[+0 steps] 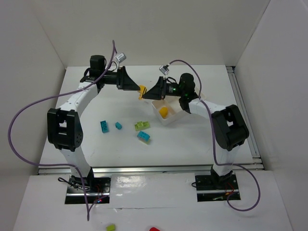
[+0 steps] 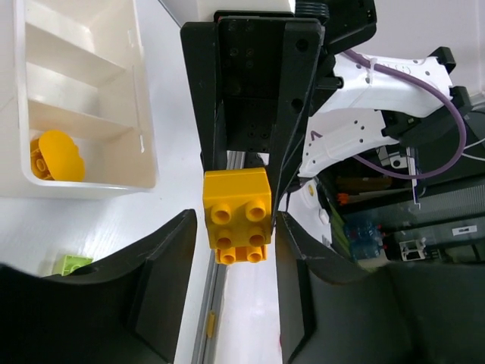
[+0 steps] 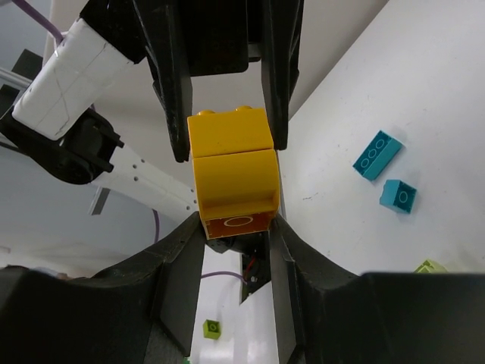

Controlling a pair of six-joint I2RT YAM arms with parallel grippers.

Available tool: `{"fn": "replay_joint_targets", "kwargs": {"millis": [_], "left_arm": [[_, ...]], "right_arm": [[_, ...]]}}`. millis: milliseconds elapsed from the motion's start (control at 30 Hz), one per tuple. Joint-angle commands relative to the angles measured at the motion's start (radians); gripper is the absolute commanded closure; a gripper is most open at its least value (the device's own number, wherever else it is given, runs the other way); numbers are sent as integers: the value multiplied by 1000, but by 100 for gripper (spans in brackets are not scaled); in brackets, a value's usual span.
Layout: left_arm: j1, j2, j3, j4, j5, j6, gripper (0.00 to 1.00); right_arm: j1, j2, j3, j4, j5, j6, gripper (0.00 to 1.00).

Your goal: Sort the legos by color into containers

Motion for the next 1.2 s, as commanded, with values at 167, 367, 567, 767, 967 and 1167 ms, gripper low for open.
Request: {"fn": "replay_joint_targets", "kwargs": {"millis": [167,367,567,767,967,1167], "left_arm": [[-19,-13,26,-44,-23,72,41],[-19,-13,26,-34,-46,61,78],[-19,-4,50,-60,-72,63,100],[4,-15,41,-60,-140,63,100],[-16,7,71,-155,-288,87,100],[-136,77,173,-383,-607,136,100]], "right_arm": [[12,-10,52,-52,30,-49,84],[22,-10,61,-104,39,-82,84],[9,-62,-5,-173,66,-143,90],[-44,-192,-68,-368,120,-301,90],[-63,-280,21,-903,489,-589,90],[-54,-274,52,-1146,917,-625,88]]}}
